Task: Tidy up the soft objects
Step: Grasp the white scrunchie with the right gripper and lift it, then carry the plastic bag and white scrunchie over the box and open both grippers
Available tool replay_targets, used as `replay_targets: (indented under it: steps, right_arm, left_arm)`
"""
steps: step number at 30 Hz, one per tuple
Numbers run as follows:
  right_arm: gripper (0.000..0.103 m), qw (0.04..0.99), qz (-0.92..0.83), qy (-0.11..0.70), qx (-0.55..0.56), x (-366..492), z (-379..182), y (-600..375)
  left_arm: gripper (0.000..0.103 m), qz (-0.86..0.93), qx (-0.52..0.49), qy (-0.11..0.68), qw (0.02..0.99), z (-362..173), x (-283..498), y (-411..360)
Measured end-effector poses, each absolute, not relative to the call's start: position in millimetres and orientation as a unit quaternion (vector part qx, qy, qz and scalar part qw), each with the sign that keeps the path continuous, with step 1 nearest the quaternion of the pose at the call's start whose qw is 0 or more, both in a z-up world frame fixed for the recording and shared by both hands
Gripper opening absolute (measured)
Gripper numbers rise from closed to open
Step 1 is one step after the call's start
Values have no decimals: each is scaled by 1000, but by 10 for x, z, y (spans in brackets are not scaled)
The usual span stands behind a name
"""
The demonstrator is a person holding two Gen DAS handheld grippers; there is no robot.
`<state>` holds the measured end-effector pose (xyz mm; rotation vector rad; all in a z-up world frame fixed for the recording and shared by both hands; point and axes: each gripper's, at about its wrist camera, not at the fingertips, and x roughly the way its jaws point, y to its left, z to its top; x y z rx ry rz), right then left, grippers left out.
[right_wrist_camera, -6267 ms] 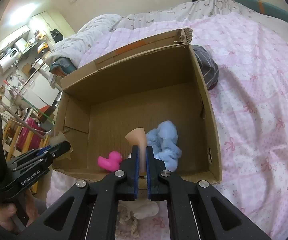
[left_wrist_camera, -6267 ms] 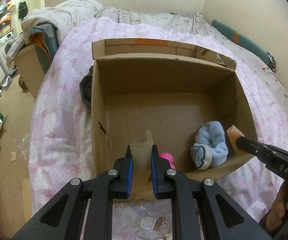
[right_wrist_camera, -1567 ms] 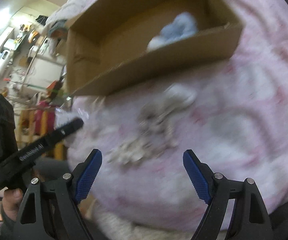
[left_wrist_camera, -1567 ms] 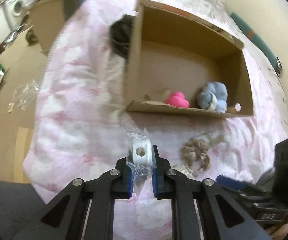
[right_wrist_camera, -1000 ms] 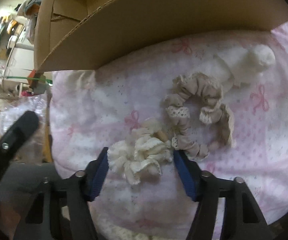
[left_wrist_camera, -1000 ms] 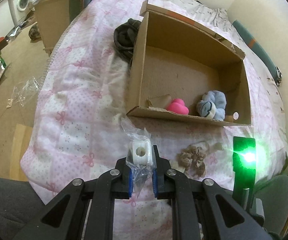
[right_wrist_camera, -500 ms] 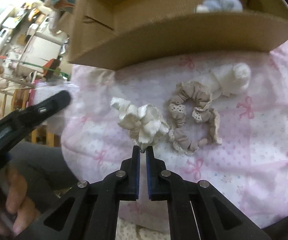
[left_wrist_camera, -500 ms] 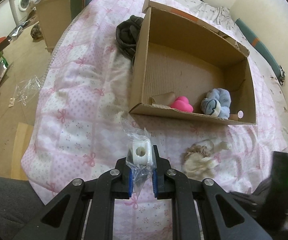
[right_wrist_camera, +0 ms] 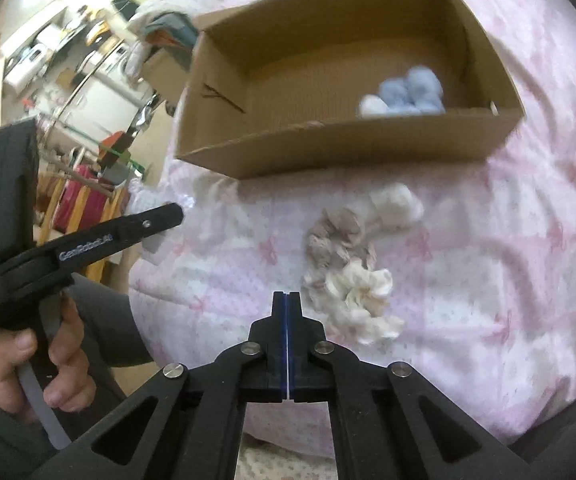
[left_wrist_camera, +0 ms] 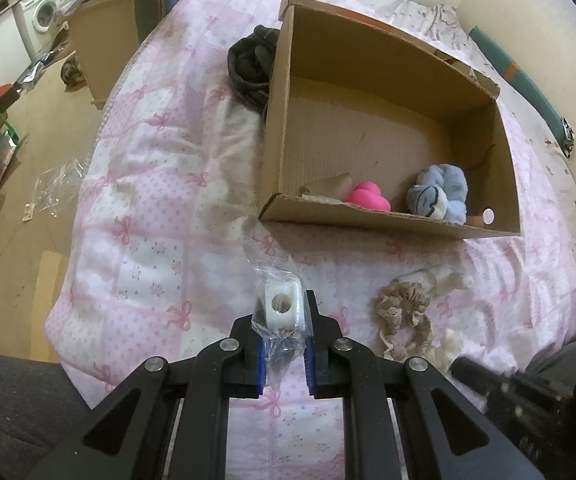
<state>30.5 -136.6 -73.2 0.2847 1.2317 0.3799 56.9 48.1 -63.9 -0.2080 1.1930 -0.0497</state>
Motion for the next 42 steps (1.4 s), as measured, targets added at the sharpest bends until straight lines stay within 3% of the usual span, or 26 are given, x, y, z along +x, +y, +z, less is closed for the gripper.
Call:
replay_targets:
  steps: [2, 4, 6, 7, 8, 14, 16, 18, 22, 28, 33, 42]
  right_arm:
    - [4, 802, 138, 569, 120, 325, -734, -1426]
    - [15, 797, 120, 576, 133, 366, -779, -1503]
    - [55, 794, 90, 588, 125, 396, -857, -1563]
    - [65, 797, 75, 588, 116, 394, -888, -1589]
    - [68, 794, 69, 594, 111, 390, -926, -1615]
    - [68, 771, 92, 619, 117, 463, -1153, -1526]
    - [58, 767, 101, 622, 121, 488, -1203, -1486]
    - [37, 760, 104, 629, 127, 511, -1269, -1468]
    - [21, 768, 105, 618, 129, 500, -1213, -1486]
    - [17, 800, 109, 572, 146, 373, -873, -1599]
    - [16, 875, 115, 444, 155, 219, -269, -1739]
    - [16, 878, 127, 425, 180, 256, -152, -1851]
  left_arm:
    - [13, -22, -97, 560, 822, -641, 567, 481]
    - [13, -22, -97, 560, 822, -642, 566, 478]
    - [13, -22, -97, 561, 822, -644, 566, 480]
    - [13, -22, -98, 561, 822, -642, 567, 476]
    - [13, -23, -99, 562, 821, -648, 568, 476]
    - [13, -28, -97, 563, 820, -666, 570, 454]
    - [13, -28, -99, 563, 820, -665, 569, 451]
    - [13, -29, -99, 563, 820, -666, 572, 449]
    - [13, -26, -97, 563, 820, -669, 573, 447]
    - [13, -14, -93, 559, 824, -662, 558, 476]
    - [13, 3, -94, 552, 829, -632, 555, 533]
    - [13, 11, -76, 515, 854, -407, 516, 529]
